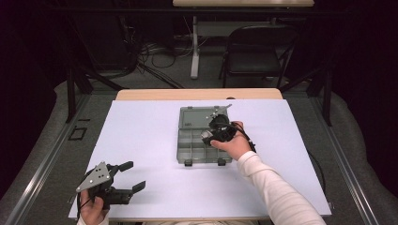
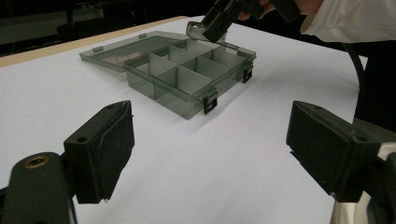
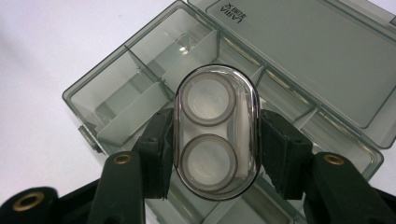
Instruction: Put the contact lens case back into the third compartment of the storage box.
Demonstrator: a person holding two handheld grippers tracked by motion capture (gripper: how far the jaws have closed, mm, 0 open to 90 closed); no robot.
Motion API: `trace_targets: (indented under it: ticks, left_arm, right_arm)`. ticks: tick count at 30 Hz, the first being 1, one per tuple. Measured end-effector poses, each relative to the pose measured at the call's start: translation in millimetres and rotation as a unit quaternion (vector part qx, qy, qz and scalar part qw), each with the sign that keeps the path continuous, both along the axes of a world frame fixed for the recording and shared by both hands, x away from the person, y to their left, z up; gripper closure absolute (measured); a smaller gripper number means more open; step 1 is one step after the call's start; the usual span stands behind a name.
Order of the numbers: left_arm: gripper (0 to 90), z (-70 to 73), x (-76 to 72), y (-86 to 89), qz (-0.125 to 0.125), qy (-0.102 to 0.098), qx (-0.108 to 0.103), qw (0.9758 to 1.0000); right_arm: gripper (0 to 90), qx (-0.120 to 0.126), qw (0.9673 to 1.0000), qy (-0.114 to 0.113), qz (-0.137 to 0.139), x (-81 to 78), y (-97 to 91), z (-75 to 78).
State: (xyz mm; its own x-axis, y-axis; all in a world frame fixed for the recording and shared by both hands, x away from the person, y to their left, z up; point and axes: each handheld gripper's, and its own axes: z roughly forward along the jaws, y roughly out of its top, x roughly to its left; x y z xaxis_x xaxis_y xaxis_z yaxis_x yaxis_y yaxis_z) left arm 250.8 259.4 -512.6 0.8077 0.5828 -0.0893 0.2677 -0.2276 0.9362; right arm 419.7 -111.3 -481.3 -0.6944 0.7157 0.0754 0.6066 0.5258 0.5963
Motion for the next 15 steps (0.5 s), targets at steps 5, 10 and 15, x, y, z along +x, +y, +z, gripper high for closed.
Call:
trace_targets:
  ticks: [5,10,15]
  left_arm:
    - [15.7,0.0,0.1,0.1,0.0,0.0,0.0,1.0]
    - [15.7,0.0,0.3,0.1,0.0,0.0,0.0,1.0]
    - [15.7,0.0,0.4,0.1,-0.001,-0.001,0.001,1.0]
  right_arm:
    - [48.5,0.008,0.9999,-0.004,0.013,7.4,2.2,-3.1]
    - [48.5,0.007,0.9996,-0.016,0.022,13.3,2.8,-5.5]
    - [48.5,0.005,0.9997,-0.013,0.019,18.8,2.0,-10.7]
